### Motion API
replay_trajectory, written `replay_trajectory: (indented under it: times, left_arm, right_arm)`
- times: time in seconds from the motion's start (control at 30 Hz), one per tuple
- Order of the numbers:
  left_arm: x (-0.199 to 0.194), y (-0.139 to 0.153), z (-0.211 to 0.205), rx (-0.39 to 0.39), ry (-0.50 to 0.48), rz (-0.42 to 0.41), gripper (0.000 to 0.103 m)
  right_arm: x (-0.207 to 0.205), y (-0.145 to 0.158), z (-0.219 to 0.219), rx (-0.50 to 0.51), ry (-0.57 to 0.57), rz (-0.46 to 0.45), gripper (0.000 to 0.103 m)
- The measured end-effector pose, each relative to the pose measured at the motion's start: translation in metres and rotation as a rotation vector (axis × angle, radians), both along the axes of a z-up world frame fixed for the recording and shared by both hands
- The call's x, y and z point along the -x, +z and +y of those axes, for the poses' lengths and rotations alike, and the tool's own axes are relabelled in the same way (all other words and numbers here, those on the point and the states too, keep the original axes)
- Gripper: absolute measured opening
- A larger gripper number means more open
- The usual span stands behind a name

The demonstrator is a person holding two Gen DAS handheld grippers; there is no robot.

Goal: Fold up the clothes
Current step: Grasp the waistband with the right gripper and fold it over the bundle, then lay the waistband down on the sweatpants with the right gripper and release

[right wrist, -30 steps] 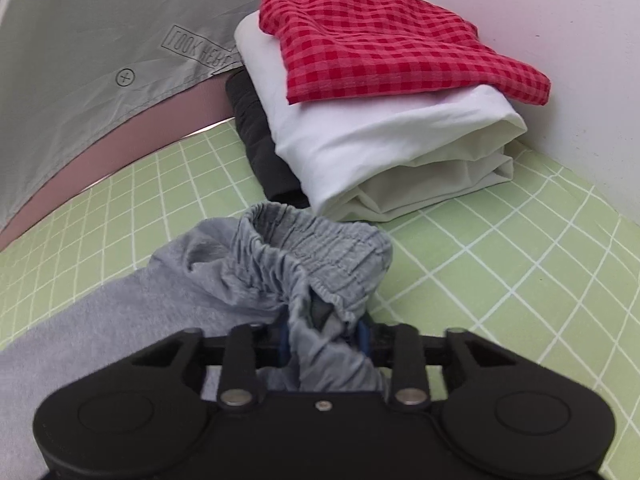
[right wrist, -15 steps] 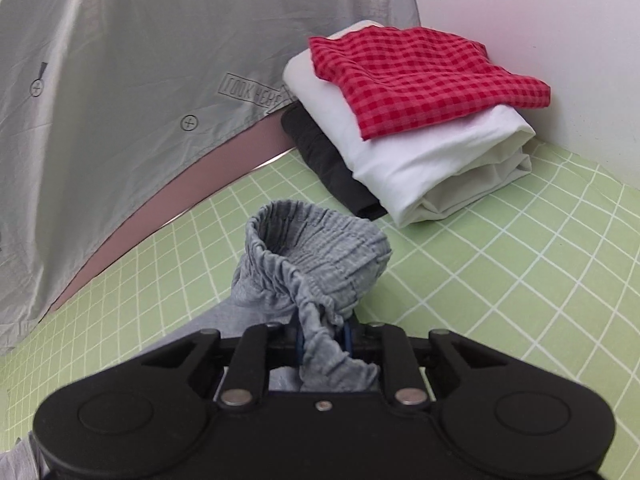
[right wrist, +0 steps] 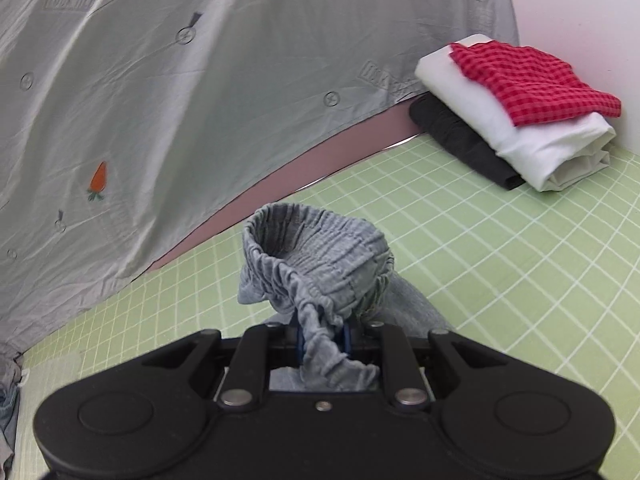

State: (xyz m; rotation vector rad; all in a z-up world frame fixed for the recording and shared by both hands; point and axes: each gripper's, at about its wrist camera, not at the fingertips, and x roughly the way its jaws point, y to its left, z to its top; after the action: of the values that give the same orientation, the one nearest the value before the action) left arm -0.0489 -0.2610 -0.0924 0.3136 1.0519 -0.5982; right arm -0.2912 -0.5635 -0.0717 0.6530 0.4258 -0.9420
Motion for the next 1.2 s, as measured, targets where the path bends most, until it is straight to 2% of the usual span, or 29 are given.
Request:
replay_trajectory:
  times: [0.27, 0.37, 0.47, 0.6, 0.77, 0.83, 0.87, 0.93, 1.03, 1.13, 1.2]
  left_arm:
    - [0.003, 0.004, 0.029, -0.022, -0.092, -0.031, 0.103]
    - [0.003, 0.001, 0.041, -0.031, -0.112, -0.025, 0.103]
    - [0.002, -0.001, 0.045, -0.029, -0.115, -0.016, 0.103]
    - [0.002, -0.001, 0.047, -0.014, -0.116, -0.008, 0.103]
    - [0.009, -0.001, 0.042, 0.001, -0.115, 0.0, 0.103]
    - [0.012, -0.003, 0.041, 0.002, -0.108, 0.009, 0.103]
    - [0.013, -0.004, 0.041, 0.002, -0.104, 0.012, 0.103]
    - [0.015, -0.004, 0.041, 0.0, -0.097, 0.013, 0.103]
    - [0.018, -0.003, 0.041, -0.005, -0.083, 0.007, 0.103]
    - [0.019, -0.003, 0.042, -0.013, -0.071, 0.006, 0.103]
    - [0.019, -0.003, 0.042, -0.019, -0.064, 0.007, 0.103]
  right_arm:
    - [-0.063, -0.036, 0.065, -0.019, 0.082, 0.099, 0.02]
    - [-0.077, -0.053, 0.082, -0.037, 0.105, 0.137, 0.028]
    - [-0.083, -0.059, 0.097, -0.057, 0.131, 0.144, 0.045]
    - [-0.083, -0.048, 0.112, -0.046, 0.171, 0.125, 0.049]
    - [-0.067, -0.017, 0.114, 0.038, 0.179, 0.054, 0.054]
    - [-0.063, -0.011, 0.107, 0.07, 0.155, 0.077, 0.053]
    - [-0.062, -0.011, 0.102, 0.072, 0.144, 0.081, 0.05]
    - [-0.06, -0.016, 0.09, 0.038, 0.124, 0.08, 0.04]
    - [-0.06, -0.029, 0.079, -0.002, 0.103, 0.087, 0.036]
    - [-0.07, -0.038, 0.08, -0.007, 0.143, 0.125, 0.035]
    - [-0.083, -0.04, 0.089, 0.001, 0.221, 0.156, 0.036]
